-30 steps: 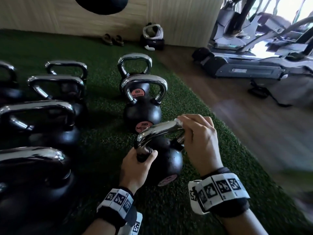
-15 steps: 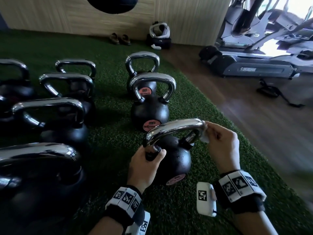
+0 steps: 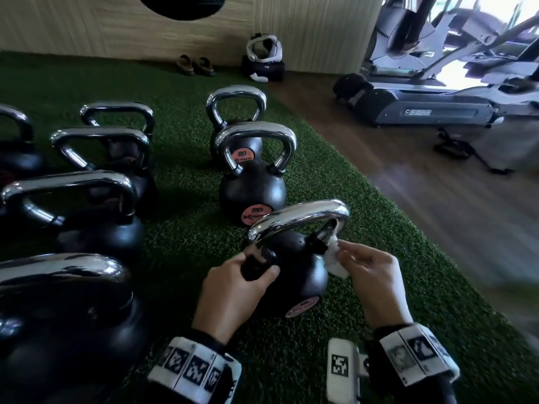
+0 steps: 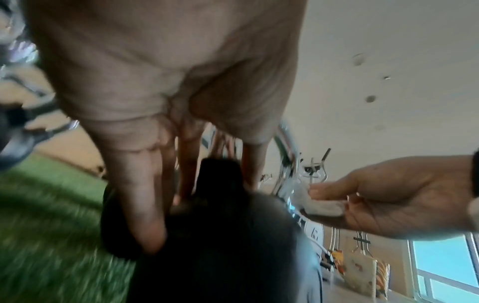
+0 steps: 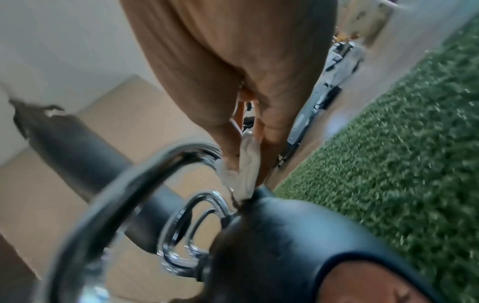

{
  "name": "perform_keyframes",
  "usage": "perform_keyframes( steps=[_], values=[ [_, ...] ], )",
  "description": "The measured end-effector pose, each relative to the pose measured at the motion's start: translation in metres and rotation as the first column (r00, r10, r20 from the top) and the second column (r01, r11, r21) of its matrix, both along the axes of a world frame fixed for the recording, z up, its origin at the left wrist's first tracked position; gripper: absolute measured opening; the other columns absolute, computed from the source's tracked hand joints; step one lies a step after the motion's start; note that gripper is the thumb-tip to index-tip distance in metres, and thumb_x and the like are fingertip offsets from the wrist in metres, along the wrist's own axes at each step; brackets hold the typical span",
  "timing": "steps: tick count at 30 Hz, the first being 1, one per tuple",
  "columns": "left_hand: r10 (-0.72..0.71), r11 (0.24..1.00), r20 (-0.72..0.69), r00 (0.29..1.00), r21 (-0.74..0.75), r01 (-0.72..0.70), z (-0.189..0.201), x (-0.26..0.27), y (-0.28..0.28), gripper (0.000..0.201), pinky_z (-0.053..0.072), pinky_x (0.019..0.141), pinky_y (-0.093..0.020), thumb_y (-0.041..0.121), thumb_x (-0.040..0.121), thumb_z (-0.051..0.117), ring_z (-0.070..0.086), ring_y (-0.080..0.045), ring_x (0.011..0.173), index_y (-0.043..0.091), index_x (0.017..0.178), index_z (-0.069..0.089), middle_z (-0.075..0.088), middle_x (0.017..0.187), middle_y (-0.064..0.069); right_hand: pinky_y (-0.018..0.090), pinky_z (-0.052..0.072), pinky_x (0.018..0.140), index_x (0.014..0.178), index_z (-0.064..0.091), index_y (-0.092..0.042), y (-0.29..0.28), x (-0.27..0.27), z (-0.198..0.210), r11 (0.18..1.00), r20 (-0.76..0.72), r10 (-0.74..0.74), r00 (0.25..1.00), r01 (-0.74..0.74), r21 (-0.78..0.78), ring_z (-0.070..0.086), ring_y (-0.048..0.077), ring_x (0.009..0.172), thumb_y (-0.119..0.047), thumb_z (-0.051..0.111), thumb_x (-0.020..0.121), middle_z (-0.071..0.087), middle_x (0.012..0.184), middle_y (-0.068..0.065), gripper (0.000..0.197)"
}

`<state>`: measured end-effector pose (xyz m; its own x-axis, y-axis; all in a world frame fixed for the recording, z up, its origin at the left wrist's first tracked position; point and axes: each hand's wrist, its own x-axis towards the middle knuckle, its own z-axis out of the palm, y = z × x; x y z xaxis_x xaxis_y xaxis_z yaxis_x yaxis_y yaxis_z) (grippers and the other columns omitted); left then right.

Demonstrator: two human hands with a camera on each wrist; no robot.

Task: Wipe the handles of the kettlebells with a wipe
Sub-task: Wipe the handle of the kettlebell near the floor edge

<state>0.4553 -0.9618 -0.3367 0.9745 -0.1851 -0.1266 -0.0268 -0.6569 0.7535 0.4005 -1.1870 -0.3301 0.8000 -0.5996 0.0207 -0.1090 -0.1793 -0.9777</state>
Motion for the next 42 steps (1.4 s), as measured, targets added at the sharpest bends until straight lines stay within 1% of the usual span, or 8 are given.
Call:
perform_keyframes(
  steps=[4,8,20,23,27,33,38,42],
  values=[
    [-0.053,0.967,-0.157,0.986,-0.256,0.011,0.015,-0.013,0.016,0.03,0.063,0.08,-0.037,0.044,0.096,0.066,0.077,-0.015,0.076,0.021,0.082,0.08,0.079,0.075,0.006,0.034,0.061,0.083,0.097,0.08,-0.009,0.03,-0.025,0.019,0.934,0.15,0.201,0.968,-0.235,0.268,0.074,0.024,0.086,0.0,0.074,0.084,0.079,0.095,0.015,0.017],
    [-0.262,0.655,-0.452,0.853,-0.732,-0.187,0.026,-0.025,0.003,0.039,0.064,0.084,-0.035,0.043,0.099,0.051,0.078,-0.03,0.097,0.016,0.112,0.077,0.079,0.102,-0.016,0.035,0.061,0.074,0.096,0.08,-0.017,0.05,-0.032,0.035,0.93,0.17,0.314,0.934,-0.338,0.145,0.072,0.021,0.079,-0.016,0.083,0.072,0.079,0.089,0.011,0.024],
    [-0.304,0.236,-0.447,0.841,-0.891,-0.389,0.027,-0.039,-0.02,0.025,0.063,0.07,-0.023,0.014,0.09,0.064,0.077,-0.015,0.081,0.001,0.104,0.08,0.078,0.101,-0.018,0.019,0.057,0.072,0.108,0.076,-0.029,0.069,-0.032,0.044,0.968,0.15,0.228,0.962,-0.207,-0.145,0.075,0.003,0.086,-0.014,0.087,0.079,0.08,0.089,-0.012,0.035],
    [-0.19,0.307,-0.328,0.925,-0.915,-0.262,0.04,-0.043,-0.019,0.018,0.06,0.072,-0.019,0.016,0.078,0.07,0.076,-0.011,0.082,0.015,0.087,0.085,0.081,0.095,-0.011,0.037,0.058,0.09,0.112,0.076,-0.017,0.056,-0.032,0.045,0.953,0.295,0.297,0.908,-0.3,-0.036,0.075,0.021,0.104,-0.006,0.077,0.088,0.08,0.105,0.003,0.026],
    [0.028,0.499,0.07,0.997,-0.866,0.047,0.07,-0.037,-0.01,0.012,0.057,0.074,-0.018,0.008,0.083,0.08,0.073,-0.005,0.076,0.019,0.086,0.085,0.08,0.082,0.005,0.024,0.058,0.083,0.105,0.076,-0.021,0.021,-0.009,0.022,0.984,0.303,-0.152,0.941,0.116,0.134,0.073,0.013,0.093,0.007,0.068,0.087,0.078,0.108,0.009,0.034],
    [0.134,0.921,0.684,0.717,-0.353,0.165,0.088,0.014,-0.026,0.013,0.058,0.082,-0.021,0.026,0.078,0.082,0.073,-0.002,0.094,0.016,0.086,0.082,0.079,0.107,0.005,0.047,0.059,0.093,0.104,0.074,-0.014,0.012,0.038,-0.017,0.984,0.061,0.084,0.995,-0.092,0.15,0.074,0.022,0.095,-0.023,0.083,0.077,0.078,0.102,0.009,0.029],
    [-0.093,0.951,0.739,0.667,-0.133,0.28,0.084,0.028,-0.044,0.011,0.056,0.062,-0.018,0.024,0.09,0.075,0.072,-0.002,0.071,0.017,0.083,0.079,0.079,0.082,0.01,0.055,0.059,0.089,0.095,0.07,-0.025,0.018,0.046,-0.038,0.999,0.039,0.026,0.999,-0.027,0.02,0.074,0.024,0.092,-0.048,0.082,0.069,0.077,0.094,0.0,0.037],
    [-0.193,0.949,0.785,0.589,-0.003,0.315,0.073,0.02,-0.042,0.011,0.058,0.078,-0.019,0.017,0.095,0.071,0.076,-0.008,0.087,0.016,0.088,0.079,0.08,0.099,0.006,0.055,0.058,0.089,0.097,0.07,-0.026,0.017,0.045,-0.041,0.999,0.06,0.045,0.997,-0.047,0.021,0.074,0.022,0.093,-0.051,0.081,0.069,0.077,0.096,-0.001,0.039]
  ],
)
